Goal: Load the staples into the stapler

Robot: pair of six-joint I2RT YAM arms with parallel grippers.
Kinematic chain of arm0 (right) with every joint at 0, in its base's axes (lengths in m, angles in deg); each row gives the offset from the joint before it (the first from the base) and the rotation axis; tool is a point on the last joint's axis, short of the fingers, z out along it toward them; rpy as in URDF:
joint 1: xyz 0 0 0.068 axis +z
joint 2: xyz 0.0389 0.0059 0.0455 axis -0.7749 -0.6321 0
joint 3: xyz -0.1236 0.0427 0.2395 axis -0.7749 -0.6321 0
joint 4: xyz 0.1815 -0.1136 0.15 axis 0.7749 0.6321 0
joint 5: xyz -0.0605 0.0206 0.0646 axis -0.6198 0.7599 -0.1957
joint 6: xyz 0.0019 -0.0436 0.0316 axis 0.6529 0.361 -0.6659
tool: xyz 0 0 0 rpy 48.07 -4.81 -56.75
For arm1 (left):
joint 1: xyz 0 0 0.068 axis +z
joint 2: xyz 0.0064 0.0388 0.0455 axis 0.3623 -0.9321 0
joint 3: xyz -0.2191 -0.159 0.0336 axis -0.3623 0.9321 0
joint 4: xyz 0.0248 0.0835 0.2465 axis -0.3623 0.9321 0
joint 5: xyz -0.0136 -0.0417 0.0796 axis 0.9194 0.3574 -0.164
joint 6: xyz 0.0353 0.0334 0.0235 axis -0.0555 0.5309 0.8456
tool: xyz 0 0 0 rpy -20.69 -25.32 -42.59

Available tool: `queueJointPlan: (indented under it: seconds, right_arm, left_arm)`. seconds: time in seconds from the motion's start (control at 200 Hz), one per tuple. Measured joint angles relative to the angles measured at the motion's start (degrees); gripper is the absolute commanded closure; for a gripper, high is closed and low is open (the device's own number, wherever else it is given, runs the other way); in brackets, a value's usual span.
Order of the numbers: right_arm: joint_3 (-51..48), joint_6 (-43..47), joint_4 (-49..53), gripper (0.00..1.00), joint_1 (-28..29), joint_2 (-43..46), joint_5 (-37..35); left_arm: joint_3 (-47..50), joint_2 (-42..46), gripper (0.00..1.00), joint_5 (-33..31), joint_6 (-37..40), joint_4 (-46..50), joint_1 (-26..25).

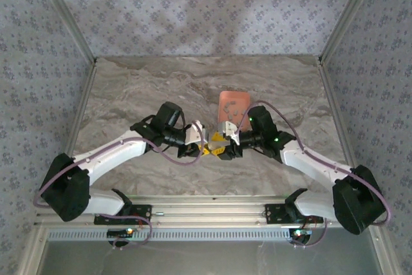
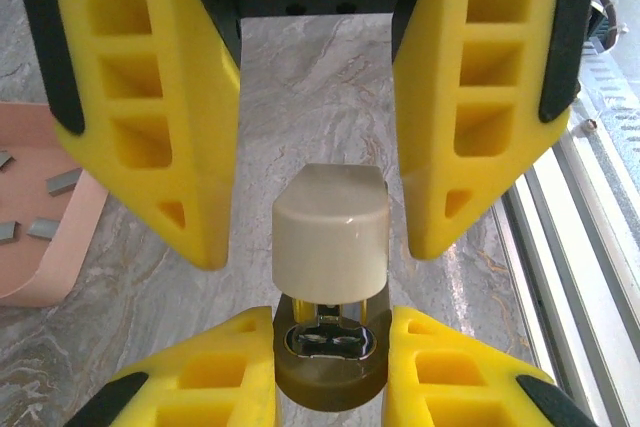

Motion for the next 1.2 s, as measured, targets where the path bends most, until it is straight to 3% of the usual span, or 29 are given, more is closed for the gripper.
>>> queueJointPlan:
  seconds: [0.225, 0.385, 1.094, 1.199]
  right_arm:
    - [0.63, -1.66, -2.10, 0.58, 0.33, -1.86, 0.85]
    - [0.63, -2.47, -2.60, 0.72, 0.33, -1.86, 1.53]
    - [-9.29, -6.86, -9.62, 0.74, -4.96, 9.07, 2.47]
    - [-11.58, -8.83, -10.69, 0.70, -5.88, 11.67, 1.73]
  left_arm:
    - [-0.02, 0.00, 0.95, -0.24, 0.57, 0.09, 0.00]
    - [-0.02, 0.00, 0.95, -1.11, 0.57, 0.04, 0.00]
    - [-0.09, -0.98, 0.96, -1.11, 0.57, -2.27, -0.66]
    - [-0.09, -0.98, 0.96, -1.18, 0.57, -2.05, -0.63]
